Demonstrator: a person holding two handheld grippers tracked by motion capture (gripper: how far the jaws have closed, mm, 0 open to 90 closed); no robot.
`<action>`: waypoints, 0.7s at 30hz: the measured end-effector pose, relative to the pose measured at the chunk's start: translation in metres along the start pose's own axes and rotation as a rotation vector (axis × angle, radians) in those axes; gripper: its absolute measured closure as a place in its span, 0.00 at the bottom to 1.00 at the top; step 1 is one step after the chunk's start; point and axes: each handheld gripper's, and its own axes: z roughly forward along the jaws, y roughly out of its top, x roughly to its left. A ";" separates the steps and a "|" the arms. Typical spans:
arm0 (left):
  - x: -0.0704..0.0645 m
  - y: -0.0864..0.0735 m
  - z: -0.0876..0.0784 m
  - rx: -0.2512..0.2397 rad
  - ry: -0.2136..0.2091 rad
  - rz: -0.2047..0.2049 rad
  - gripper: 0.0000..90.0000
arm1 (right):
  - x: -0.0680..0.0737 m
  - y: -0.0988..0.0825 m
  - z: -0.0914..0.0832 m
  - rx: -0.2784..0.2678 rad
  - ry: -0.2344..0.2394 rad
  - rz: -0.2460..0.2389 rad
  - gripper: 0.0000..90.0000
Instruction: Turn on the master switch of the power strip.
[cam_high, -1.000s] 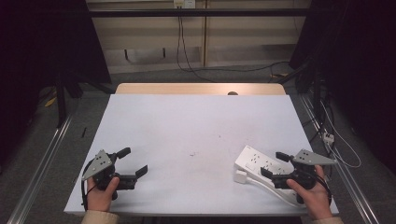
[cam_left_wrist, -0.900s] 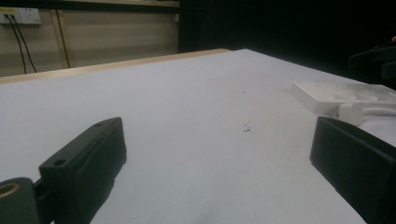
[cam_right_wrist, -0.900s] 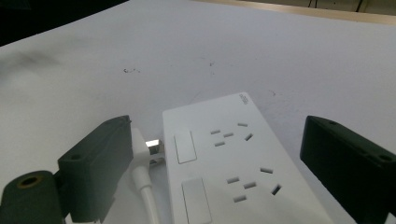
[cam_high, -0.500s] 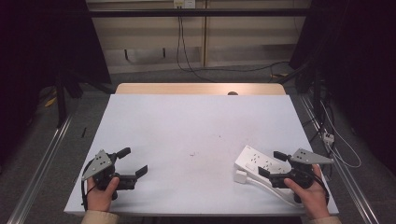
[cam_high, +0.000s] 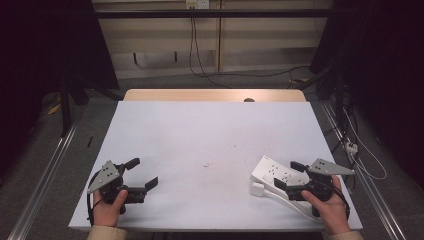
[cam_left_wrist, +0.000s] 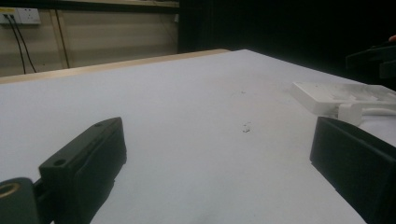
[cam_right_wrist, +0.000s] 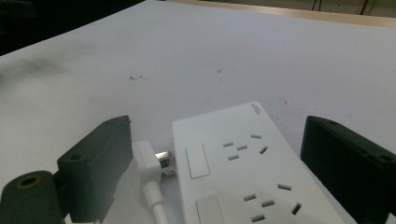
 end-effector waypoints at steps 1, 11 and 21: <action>0.000 0.000 0.000 0.001 0.001 0.001 0.04 | 0.001 0.000 0.001 0.000 0.003 0.000 0.10; 0.000 0.000 0.000 0.000 -0.001 0.001 0.04 | 0.004 0.001 0.005 -0.005 0.008 0.006 0.10; 0.000 0.000 0.000 -0.002 -0.004 -0.004 0.04 | 0.007 0.001 0.009 -0.010 0.008 0.006 0.10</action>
